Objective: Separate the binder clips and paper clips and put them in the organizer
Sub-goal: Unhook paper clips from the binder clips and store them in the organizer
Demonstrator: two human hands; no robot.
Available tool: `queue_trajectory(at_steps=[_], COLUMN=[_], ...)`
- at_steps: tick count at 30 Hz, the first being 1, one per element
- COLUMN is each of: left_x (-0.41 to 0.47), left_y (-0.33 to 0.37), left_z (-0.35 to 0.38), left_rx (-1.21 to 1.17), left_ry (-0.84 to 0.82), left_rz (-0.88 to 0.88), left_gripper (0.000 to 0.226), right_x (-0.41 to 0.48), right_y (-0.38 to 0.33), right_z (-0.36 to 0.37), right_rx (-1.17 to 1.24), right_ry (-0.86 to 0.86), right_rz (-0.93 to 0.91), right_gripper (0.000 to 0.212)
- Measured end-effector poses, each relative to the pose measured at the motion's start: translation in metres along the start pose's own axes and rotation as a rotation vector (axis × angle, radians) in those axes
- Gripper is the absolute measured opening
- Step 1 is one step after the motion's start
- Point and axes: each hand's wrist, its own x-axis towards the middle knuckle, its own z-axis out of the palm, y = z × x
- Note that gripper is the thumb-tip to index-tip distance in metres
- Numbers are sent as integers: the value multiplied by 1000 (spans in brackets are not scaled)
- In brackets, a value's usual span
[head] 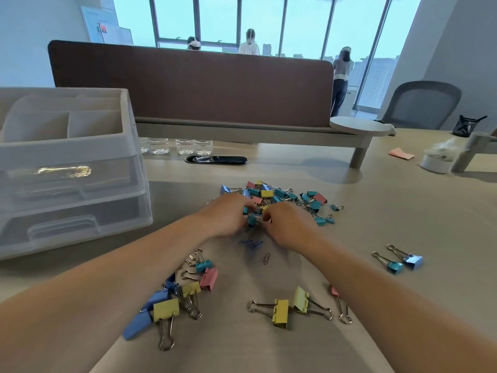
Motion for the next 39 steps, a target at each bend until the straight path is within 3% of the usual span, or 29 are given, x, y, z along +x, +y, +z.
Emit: queue_trajectory(at_steps=[9, 13, 19, 35, 39], left_x=[7, 10, 9, -14, -21], left_y=[1, 0, 4, 18, 17], left_z=[4, 9, 11, 10, 10], left_rx=[9, -23, -50, -44, -47], left_ry=[13, 45, 62, -53, -45], left_rz=[58, 103, 78, 95, 92], left_gripper=[41, 45, 26, 17, 14], right_x=[14, 13, 2, -27, -39], right_y=[-1, 2, 19, 36, 41], right_z=[3, -1, -7, -10, -20], right_rx=[4, 6, 75, 63, 181], right_ry=[-18, -8, -42, -119, -77], right_rz=[19, 34, 62, 96, 107], right_gripper=[9, 18, 17, 23, 21])
